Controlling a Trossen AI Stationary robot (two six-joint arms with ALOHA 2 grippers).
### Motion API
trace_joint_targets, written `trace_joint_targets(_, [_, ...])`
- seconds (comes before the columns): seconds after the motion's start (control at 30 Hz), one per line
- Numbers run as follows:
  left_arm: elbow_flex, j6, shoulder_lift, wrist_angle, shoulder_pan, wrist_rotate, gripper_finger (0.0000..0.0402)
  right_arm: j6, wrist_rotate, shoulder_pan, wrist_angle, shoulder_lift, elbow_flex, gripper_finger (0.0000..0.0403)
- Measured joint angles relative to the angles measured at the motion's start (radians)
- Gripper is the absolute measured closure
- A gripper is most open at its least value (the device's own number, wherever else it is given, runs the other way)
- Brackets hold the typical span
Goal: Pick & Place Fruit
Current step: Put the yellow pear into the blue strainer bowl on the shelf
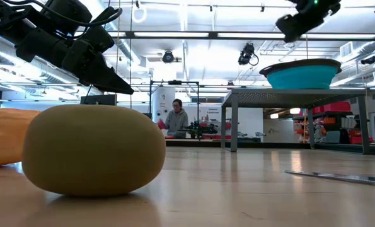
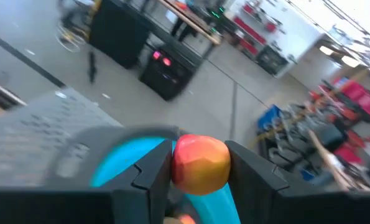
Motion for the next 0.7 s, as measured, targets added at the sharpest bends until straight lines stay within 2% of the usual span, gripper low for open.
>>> trace_joint_targets(0.3, [0.000, 0.003, 0.000, 0.000, 0.000, -0.008, 0.0136, 0.148, -0.061, -0.114, -0.175, 0.000, 0.000, 0.0254])
trace_joint_targets(0.47, [0.000, 0.008, 0.000, 0.000, 0.000, -0.008, 0.0136, 0.161, -0.095, -0.138, -0.206, 0.000, 0.000, 0.0250])
trace_joint_targets(0.6, [0.000, 0.008, 0.000, 0.000, 0.000, -0.008, 0.0136, 0.163, -0.096, -0.151, -0.205, 0.000, 0.000, 0.0234])
trace_joint_targets(0.7, [0.000, 0.009, 0.000, 0.000, 0.000, -0.008, 0.0136, 0.164, -0.134, -0.163, -0.205, 0.000, 0.000, 0.0213])
